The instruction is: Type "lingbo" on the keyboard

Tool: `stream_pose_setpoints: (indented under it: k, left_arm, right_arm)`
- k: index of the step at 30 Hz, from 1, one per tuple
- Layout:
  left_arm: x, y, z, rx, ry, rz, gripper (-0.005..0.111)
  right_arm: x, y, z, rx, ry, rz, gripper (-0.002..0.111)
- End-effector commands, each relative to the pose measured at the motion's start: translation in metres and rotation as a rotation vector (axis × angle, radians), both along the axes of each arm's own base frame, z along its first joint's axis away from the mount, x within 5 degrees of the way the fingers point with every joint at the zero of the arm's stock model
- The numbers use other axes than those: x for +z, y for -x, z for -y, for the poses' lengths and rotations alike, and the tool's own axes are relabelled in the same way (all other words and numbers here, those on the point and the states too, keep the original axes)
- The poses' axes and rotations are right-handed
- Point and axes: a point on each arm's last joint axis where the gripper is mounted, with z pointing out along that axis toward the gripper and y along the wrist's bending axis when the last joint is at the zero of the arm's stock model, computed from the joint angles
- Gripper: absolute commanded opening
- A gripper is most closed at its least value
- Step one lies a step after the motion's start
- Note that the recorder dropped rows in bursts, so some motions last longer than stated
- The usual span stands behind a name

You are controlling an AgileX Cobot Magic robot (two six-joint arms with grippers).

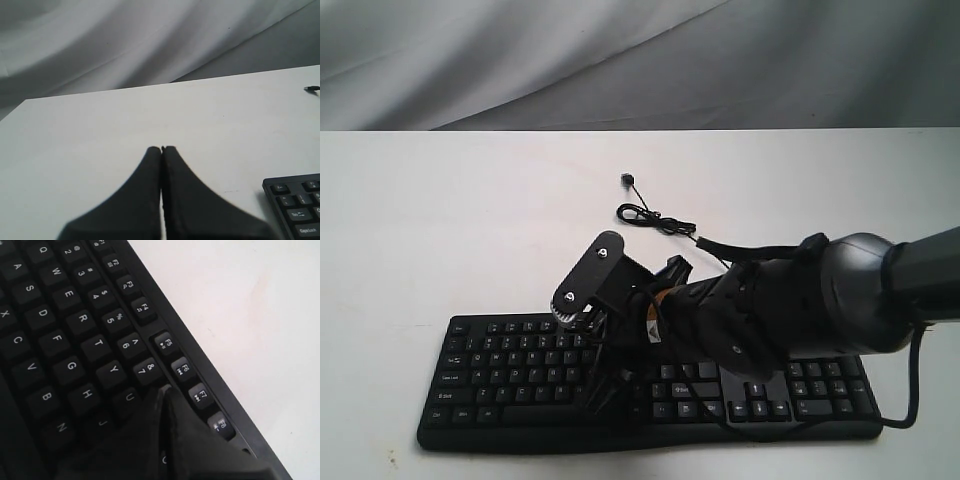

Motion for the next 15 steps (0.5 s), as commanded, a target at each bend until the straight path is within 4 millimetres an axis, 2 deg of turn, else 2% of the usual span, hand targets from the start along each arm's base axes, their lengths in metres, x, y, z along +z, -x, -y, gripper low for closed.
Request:
stream_pose_setpoints:
  k: [1,15]
  left_arm:
    - [-0.0004,-0.0001,0.0006,-0.008,0.005,0.010,0.000]
    - [-0.0004,-0.0001,0.0006,-0.008,0.005,0.010,0.000]
  right_arm:
    - [0.0012,-0.0020,0.0004,0.002,0.002,0.006,0.000]
    - [0.0002,-0.0013,0.0013,-0.006,0.012,-0.009,0.000]
